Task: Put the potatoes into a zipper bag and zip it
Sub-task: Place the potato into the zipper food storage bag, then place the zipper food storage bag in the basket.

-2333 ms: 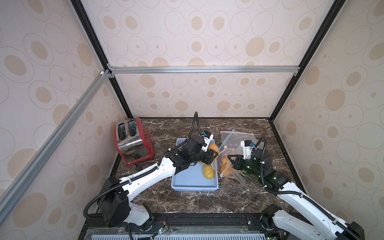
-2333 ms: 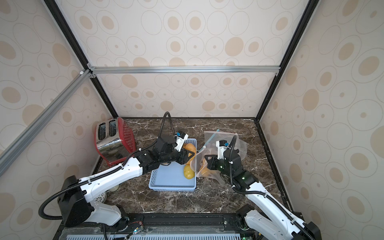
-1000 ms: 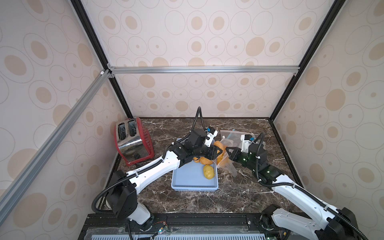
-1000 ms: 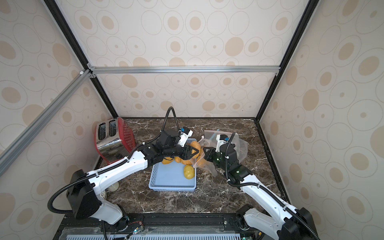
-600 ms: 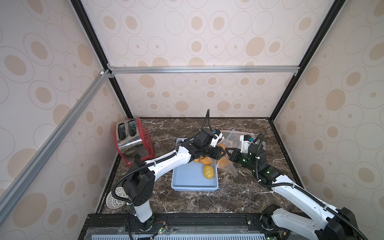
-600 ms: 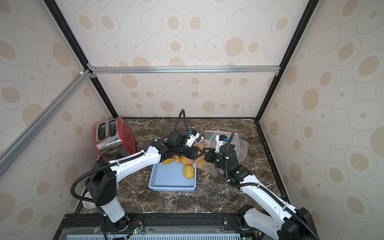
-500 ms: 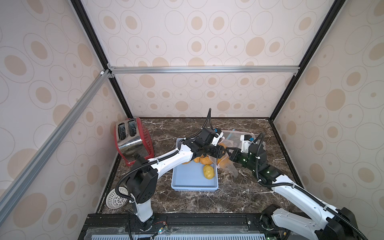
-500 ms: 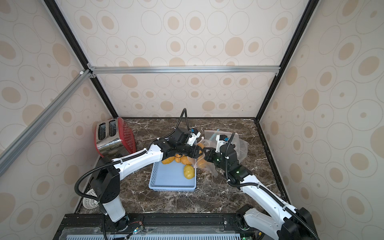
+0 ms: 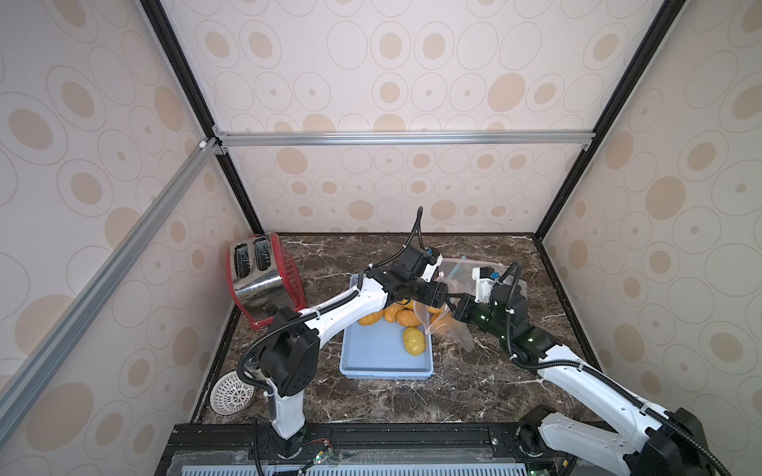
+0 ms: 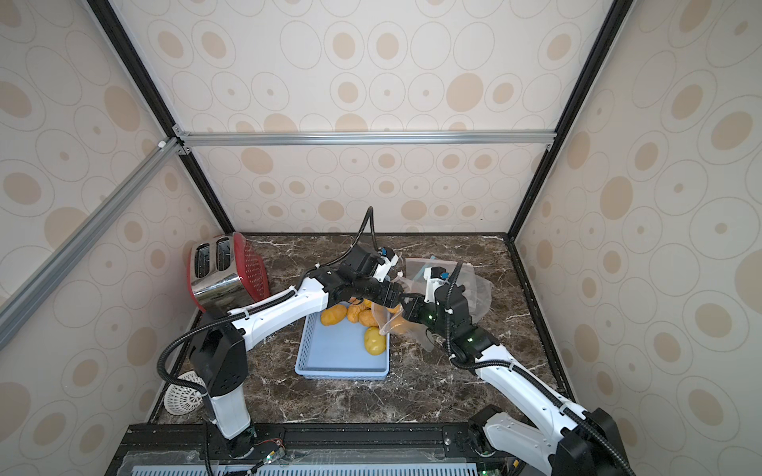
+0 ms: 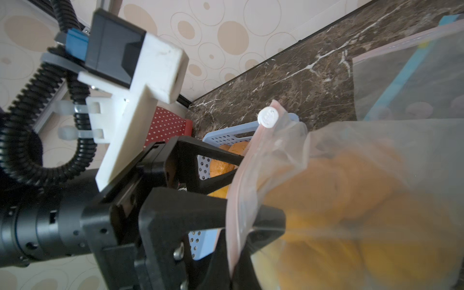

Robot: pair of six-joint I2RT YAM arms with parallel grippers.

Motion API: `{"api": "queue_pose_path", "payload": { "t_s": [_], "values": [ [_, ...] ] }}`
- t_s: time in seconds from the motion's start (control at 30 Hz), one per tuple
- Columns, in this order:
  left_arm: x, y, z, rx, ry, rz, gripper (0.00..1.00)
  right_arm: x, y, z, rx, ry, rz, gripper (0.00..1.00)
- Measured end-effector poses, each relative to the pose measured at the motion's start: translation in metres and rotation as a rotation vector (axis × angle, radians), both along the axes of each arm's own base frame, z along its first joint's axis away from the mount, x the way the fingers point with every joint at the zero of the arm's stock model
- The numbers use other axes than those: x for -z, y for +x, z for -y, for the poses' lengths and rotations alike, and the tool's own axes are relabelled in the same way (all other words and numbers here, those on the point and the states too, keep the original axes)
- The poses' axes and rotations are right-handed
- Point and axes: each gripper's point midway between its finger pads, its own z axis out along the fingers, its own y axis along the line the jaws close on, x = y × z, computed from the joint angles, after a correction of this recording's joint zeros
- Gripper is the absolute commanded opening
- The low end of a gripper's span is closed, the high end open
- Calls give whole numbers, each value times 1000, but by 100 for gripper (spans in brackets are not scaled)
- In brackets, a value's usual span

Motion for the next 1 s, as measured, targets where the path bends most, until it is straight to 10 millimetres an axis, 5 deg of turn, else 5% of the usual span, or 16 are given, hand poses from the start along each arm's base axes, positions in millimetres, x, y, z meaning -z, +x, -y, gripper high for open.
{"api": "queue_pose_path", "payload": {
  "t_s": [0.23, 0.37, 0.53, 0.67, 0.87, 1.0],
  "values": [
    [-97, -26, -50, -52, -103, 183, 77, -29, -16, 9, -55, -129, 46, 0],
    [-124, -34, -89, -130, -122, 262, 74, -66, -28, 11, -109, -176, 127, 0],
    [-105, -26, -137, -281, -50, 283, 74, -108, -33, -6, -225, -158, 212, 0],
    [-82, -18, -173, -394, 35, 271, 75, -119, -21, -43, -369, -116, 185, 0],
    [-62, -11, -234, -568, 132, 260, 76, -94, -18, -117, -638, -115, 94, 0],
    [-61, -18, -265, -629, 165, 290, 80, -66, -34, -139, -769, -151, 34, 0]
  ]
}}
